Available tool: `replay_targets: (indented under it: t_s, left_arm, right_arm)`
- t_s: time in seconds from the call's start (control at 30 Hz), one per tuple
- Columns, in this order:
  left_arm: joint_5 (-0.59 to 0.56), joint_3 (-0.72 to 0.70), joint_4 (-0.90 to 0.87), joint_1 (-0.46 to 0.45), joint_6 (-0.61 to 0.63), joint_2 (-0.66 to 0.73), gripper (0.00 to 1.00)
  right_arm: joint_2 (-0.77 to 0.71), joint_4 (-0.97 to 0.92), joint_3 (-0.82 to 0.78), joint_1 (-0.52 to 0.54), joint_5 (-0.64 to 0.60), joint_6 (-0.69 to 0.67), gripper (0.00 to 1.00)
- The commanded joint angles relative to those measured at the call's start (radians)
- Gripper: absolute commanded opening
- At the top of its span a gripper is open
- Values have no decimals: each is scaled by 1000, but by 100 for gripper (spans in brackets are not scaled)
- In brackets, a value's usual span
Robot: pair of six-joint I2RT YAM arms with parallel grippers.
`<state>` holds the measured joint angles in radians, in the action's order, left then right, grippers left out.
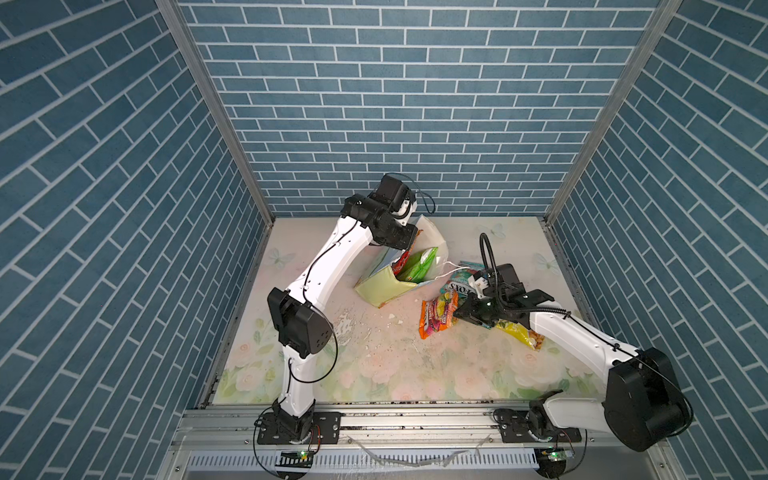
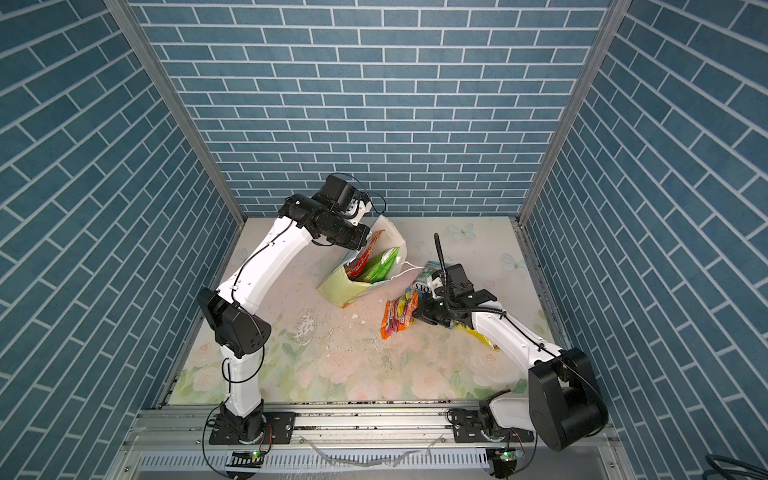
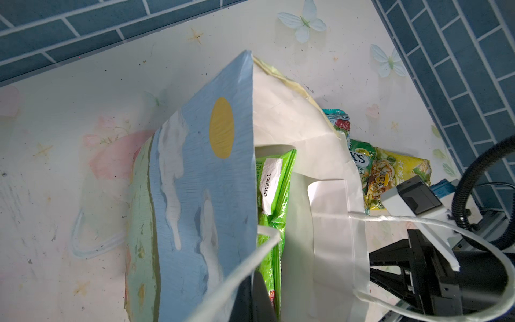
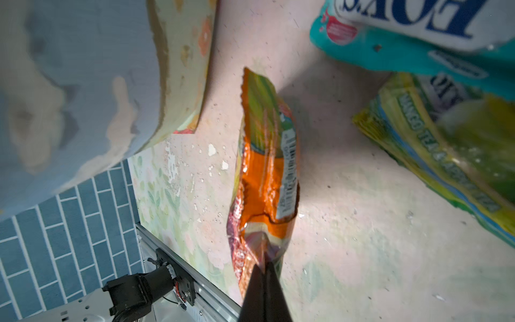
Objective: Take the snacks out of the paper bag
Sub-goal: Place the snack at the center of the table.
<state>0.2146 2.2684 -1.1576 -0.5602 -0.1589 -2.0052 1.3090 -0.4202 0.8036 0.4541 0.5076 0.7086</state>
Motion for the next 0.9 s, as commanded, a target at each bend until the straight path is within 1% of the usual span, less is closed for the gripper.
replay_targets:
  t_s: [0.0, 0.13, 0.37, 0.47, 0.53, 0.63, 0.67, 0.73, 0.87]
  left_arm:
    - [23, 25, -11, 2, 19, 2, 4]
    - [21, 19, -8, 3, 19, 6, 4]
    - [17, 16, -13, 4, 21, 3, 3]
    - [7, 16, -21, 5, 28, 2, 4]
    - [-5, 19, -32, 5, 34, 3, 4]
    - [-37, 28, -52, 3, 48, 5, 4]
    - [-51, 30, -61, 4, 53, 6, 4]
    - [-73, 32, -70, 3, 64, 12, 4]
    - [-105, 25, -72, 3, 73, 25, 4]
  right_arm:
    - [-6, -107, -22, 0, -41, -29, 0]
    - [7, -136, -35, 1, -56, -29, 0]
    - [71, -157, -26, 1, -72, -13, 0]
    - [70, -171, -23, 1, -76, -19, 1]
    - [58, -201, -3, 0, -95, -37, 7]
    - [22, -269, 67, -1, -153, -74, 25]
    - [2, -281, 96, -5, -172, -79, 29]
    - [-35, -285, 155, -17, -192, -82, 37]
    - [-73, -263, 294, -50, -260, -94, 45]
